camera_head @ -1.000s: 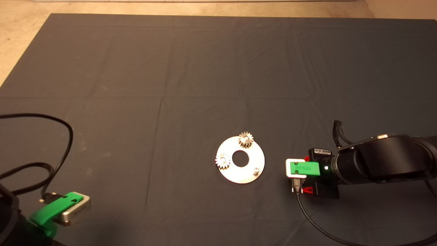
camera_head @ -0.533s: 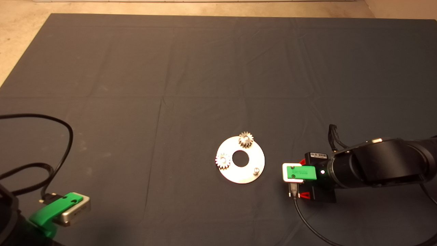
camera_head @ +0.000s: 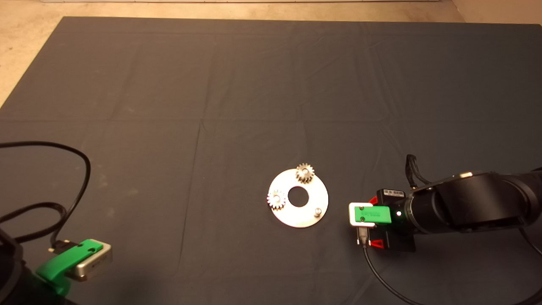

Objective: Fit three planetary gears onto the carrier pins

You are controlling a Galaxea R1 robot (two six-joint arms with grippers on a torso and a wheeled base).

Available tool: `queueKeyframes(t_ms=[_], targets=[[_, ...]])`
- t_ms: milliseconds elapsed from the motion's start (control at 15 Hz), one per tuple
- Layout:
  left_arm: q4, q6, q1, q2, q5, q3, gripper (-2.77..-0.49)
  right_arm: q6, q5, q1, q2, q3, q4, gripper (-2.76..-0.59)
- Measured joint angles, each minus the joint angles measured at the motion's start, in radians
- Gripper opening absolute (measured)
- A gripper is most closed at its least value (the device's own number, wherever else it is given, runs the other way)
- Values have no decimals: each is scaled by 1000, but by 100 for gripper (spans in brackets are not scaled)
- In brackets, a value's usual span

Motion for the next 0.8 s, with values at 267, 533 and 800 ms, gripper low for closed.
queueKeyframes(t_ms=[267,533,800], targets=[[0,0,0,0,0,0,-64,0,0,0,3,0,0,-140],[-1,0,0,-2,0,0,-64,0,-1,0,9,-2,0,-160],[-1,0,0,-2,0,0,-64,0,-1,0,16,-11,-6,-180]])
